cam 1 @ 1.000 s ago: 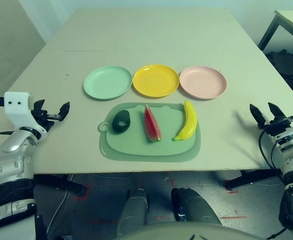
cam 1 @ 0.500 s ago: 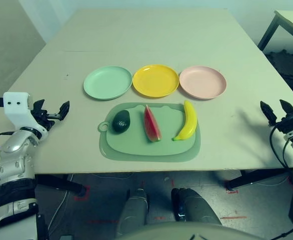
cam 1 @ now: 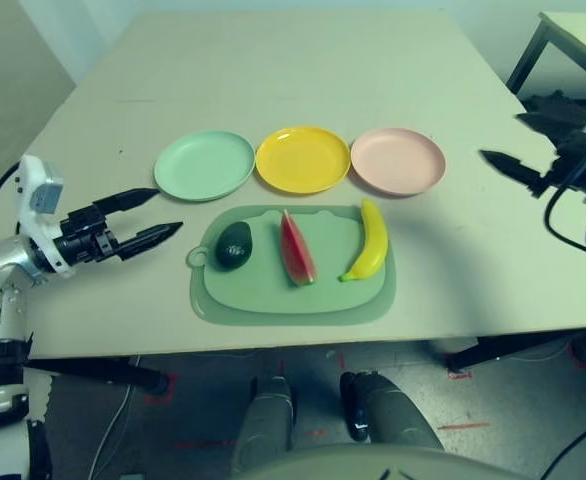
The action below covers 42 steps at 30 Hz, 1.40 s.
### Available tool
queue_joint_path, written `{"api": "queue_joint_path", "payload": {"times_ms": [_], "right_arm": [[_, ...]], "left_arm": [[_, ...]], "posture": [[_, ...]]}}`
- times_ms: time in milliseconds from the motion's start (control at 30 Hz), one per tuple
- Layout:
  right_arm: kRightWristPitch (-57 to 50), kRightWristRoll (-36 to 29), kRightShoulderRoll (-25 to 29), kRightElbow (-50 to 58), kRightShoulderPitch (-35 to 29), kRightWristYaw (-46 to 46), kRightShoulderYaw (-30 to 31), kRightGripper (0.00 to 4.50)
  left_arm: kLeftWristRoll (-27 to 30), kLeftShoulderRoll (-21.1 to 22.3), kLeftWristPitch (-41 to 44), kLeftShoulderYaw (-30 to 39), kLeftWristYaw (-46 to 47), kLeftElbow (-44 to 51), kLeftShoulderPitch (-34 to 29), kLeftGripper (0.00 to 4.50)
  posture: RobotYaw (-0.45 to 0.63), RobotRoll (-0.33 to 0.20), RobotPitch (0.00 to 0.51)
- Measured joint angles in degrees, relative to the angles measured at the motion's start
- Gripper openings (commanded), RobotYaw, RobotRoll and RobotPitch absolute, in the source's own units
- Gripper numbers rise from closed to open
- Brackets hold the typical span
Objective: Place the fruits into color-matched plates.
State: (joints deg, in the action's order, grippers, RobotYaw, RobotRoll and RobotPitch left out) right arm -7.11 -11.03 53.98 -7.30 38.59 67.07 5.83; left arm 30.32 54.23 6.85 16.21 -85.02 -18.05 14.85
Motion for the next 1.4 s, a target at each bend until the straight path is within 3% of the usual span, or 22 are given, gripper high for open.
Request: {"api": "queue_joint_path", "payload": {"times_ms": [233, 500, 833, 1233, 1333, 1400], "right_arm": [[28.30, 12.25, -4.28, -9.62, 15.78, 13.61, 13.54, 4.47], [40.41, 14.12, -9.68, -12.26, 19.05, 24.46, 23.13, 4.47], [46.49, 23.96, -18.67, -22.50, 23.37, 24.05, 30.33, 4.47], [54.30, 35.53, -25.77, -39.63, 28.93, 15.29, 33.55, 4.47], [55.20, 36.39, -26.35, -41.39, 28.90, 14.51, 33.83, 3.85], [55.35, 36.32, -26.35, -41.81, 28.70, 15.17, 33.83, 3.17]], "left_arm": [[-1.26, 0.08, -3.42, -2.81, -4.80, 3.97, -1.50, 4.50], [-3.03, -2.26, -5.86, -4.33, -3.15, 4.32, -1.71, 4.50], [-3.58, -2.12, -6.63, -4.28, -2.66, 3.25, 0.48, 4.50], [-3.53, -1.17, -6.79, -3.39, -1.27, 5.49, -2.97, 4.50], [-3.52, -1.09, -6.85, -3.30, -0.78, 6.55, -3.20, 4.50], [-3.51, -1.07, -6.89, -2.97, -0.49, 6.75, -3.42, 4.50]], "posture": [[-0.02, 0.000, 0.141], [0.00, 0.000, 0.131], [0.05, 0.000, 0.136], [0.07, 0.000, 0.139], [0.08, 0.000, 0.144], [0.07, 0.000, 0.145]]}}
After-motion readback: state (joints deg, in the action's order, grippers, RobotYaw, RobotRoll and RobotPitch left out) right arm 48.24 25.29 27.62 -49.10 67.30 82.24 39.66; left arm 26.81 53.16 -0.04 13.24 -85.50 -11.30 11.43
